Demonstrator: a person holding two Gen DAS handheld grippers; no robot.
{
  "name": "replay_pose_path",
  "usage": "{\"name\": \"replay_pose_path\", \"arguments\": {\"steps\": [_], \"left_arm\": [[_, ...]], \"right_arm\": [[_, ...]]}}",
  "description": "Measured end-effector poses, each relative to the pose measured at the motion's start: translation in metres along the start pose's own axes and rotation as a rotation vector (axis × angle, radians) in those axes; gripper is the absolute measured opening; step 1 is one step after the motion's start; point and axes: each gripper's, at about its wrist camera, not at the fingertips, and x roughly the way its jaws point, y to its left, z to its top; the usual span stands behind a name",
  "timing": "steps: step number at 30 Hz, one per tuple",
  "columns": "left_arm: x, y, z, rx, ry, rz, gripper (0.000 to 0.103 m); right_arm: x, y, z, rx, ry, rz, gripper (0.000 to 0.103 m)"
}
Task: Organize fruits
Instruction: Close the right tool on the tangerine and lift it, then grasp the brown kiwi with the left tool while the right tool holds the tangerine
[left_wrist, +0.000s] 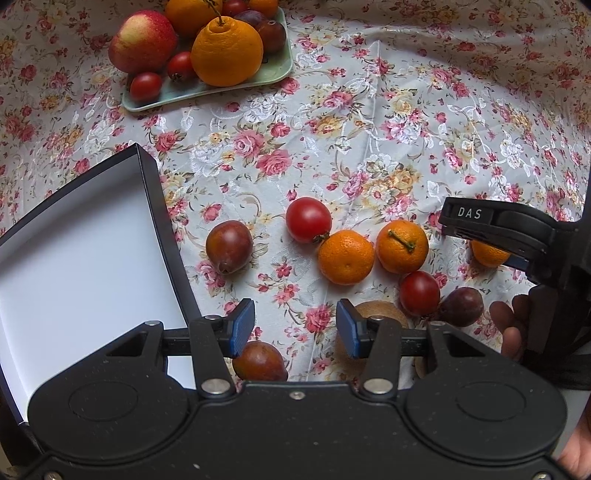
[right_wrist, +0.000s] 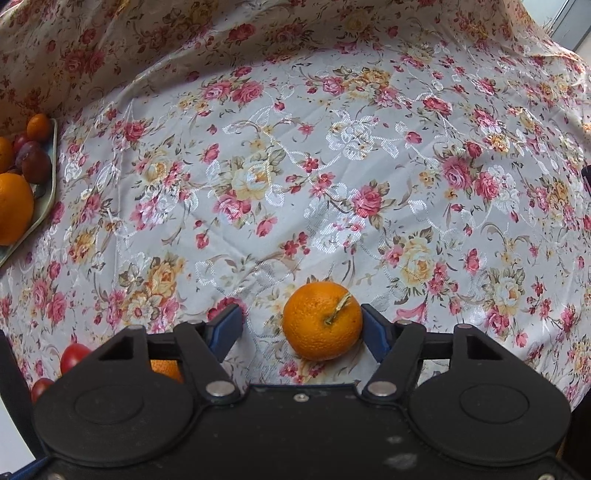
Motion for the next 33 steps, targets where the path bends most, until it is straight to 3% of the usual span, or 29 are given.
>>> {"name": "replay_pose_path", "arguments": {"steps": [3, 7, 14, 25, 33], "left_arm": [[0.000, -0.003, -0.001, 0.020, 0.005, -0.013, 0.055], [0.001, -0.005, -0.001, 0.031, 0.014, -0.039, 0.055], [-0.002, -0.012, -0.004, 0.050, 0.004, -0.088, 0.055], [0.003, -0.029, -0.011, 0.084, 0.015, -0.122, 0.054], [0.015, -0.035, -0.016, 0.075, 0.043, -0.103, 0.055]], "right_arm": [[-0.002, -0.007, 0.004, 0.015, 0.028, 0.015, 0.063], [-0.005, -0.016, 0.007, 0.038, 0.063, 0.021, 0.045], [-0.018, -0.029, 0.004, 0.042, 0.096, 0.047, 0.044], [-0.063, -0.039, 0.004, 0.053, 0.000, 0.107, 0.044], [-0.075, -0.046, -0.001, 0.033, -0.053, 0.058, 0.044]]}}
